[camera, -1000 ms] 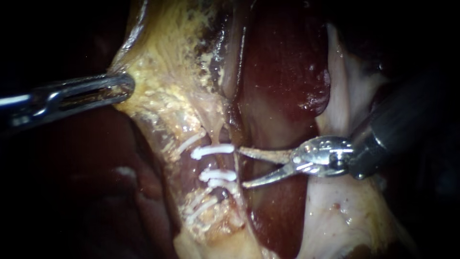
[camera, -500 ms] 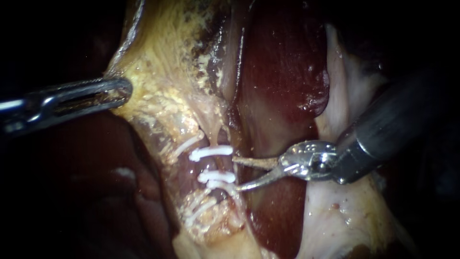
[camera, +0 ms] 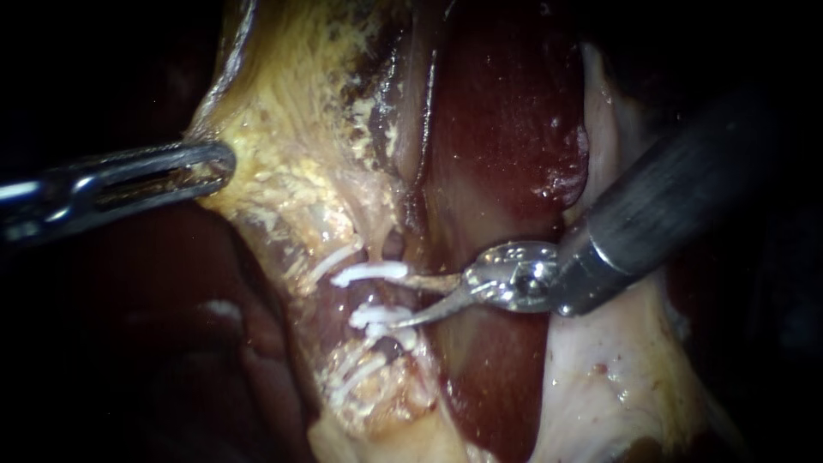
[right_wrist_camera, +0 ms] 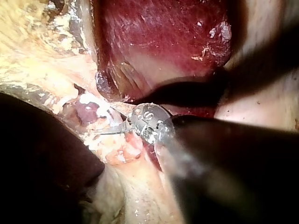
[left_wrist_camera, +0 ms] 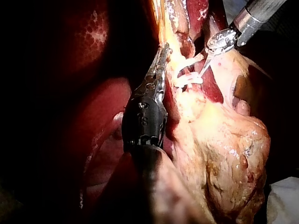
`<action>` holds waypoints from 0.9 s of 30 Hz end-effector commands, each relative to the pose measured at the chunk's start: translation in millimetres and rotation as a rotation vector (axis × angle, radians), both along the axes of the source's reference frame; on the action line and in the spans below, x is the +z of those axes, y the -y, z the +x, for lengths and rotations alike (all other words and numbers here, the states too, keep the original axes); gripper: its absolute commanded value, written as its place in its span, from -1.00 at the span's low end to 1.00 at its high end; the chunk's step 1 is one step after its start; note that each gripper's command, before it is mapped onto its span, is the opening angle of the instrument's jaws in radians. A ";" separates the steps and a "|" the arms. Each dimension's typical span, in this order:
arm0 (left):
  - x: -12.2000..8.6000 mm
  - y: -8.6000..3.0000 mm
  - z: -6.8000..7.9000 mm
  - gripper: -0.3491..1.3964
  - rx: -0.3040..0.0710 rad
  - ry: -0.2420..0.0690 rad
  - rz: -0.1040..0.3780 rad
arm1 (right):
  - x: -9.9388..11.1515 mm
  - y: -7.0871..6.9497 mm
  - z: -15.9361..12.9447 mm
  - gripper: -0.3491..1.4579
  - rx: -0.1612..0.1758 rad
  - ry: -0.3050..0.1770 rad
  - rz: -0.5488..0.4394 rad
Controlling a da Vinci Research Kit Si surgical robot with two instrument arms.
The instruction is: Go to the cutting position right tube
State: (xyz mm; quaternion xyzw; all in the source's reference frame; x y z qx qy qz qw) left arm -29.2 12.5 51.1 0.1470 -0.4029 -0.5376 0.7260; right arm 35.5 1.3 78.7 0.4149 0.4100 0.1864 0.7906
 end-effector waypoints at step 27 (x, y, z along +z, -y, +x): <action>0.1 0.2 -0.2 -1.00 0.001 0.001 -0.001 | 1.6 -0.3 2.6 0.34 -0.018 0.003 0.036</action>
